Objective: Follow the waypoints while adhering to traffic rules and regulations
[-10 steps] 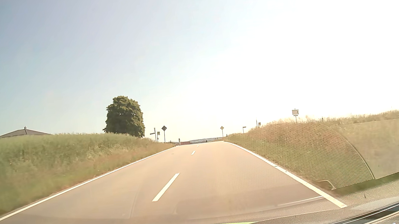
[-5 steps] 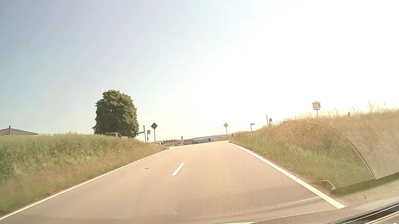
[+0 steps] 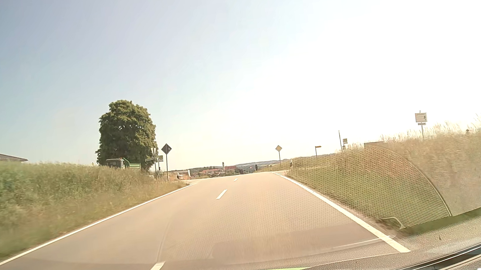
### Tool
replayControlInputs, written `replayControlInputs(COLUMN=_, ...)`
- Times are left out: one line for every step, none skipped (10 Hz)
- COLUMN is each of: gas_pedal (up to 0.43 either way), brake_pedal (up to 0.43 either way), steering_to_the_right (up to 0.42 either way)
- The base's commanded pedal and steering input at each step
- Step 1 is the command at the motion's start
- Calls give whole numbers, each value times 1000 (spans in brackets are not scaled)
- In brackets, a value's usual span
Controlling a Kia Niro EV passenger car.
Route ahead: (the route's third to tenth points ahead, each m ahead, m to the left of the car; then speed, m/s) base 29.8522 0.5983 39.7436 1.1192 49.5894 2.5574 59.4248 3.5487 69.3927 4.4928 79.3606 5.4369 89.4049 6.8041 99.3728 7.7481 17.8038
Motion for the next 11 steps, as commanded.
replayControlInputs(gas_pedal=228, brake_pedal=0, steering_to_the_right=-9)
replayControlInputs(gas_pedal=220, brake_pedal=0, steering_to_the_right=-11)
replayControlInputs(gas_pedal=209, brake_pedal=0, steering_to_the_right=-12)
replayControlInputs(gas_pedal=197, brake_pedal=0, steering_to_the_right=-13)
replayControlInputs(gas_pedal=197, brake_pedal=0, steering_to_the_right=-14)
replayControlInputs(gas_pedal=197, brake_pedal=0, steering_to_the_right=-14)
replayControlInputs(gas_pedal=197, brake_pedal=0, steering_to_the_right=-13)
replayControlInputs(gas_pedal=220, brake_pedal=0, steering_to_the_right=-13)
replayControlInputs(gas_pedal=228, brake_pedal=0, steering_to_the_right=-14)
replayControlInputs(gas_pedal=240, brake_pedal=0, steering_to_the_right=-13)
replayControlInputs(gas_pedal=268, brake_pedal=0, steering_to_the_right=-13)
